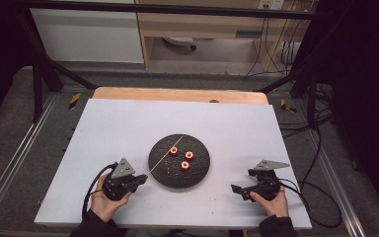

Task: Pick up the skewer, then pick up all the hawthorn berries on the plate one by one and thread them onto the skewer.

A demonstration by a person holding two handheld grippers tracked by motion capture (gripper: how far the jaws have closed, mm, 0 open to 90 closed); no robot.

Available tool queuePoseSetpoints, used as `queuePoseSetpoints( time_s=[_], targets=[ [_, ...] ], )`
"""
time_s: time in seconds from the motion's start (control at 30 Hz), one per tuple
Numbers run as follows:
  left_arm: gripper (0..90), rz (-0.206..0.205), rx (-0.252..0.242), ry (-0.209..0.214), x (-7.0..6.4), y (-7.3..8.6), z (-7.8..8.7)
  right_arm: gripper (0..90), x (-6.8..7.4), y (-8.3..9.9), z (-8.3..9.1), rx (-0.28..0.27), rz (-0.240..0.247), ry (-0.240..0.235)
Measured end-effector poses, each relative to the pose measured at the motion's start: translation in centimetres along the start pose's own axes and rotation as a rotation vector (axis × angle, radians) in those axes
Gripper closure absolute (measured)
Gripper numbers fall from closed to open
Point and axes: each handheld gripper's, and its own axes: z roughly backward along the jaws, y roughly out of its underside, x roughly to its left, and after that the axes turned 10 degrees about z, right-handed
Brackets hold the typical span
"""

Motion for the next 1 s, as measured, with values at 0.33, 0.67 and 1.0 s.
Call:
queuePoseSetpoints(
  time_s=[0.33, 0.67, 1.0],
  targets=[
    [88.2, 0.017, -0.028, 0.000, 0.5, 1.5, 0.7, 1.4, 0.8, -1.1, -0.9, 0.016, 0.007, -0.015],
    [88.1, 0.021, -0.038, -0.002, 0.9, 2.1, 0.8, 0.5, 2.0, -3.7, -2.1, 0.027, 0.035, -0.022],
    [88.2, 0.028, -0.045, 0.001, 1.2, 2.4, 1.1, 0.5, 3.2, -6.5, -3.4, 0.051, 0.063, -0.030]
  ],
)
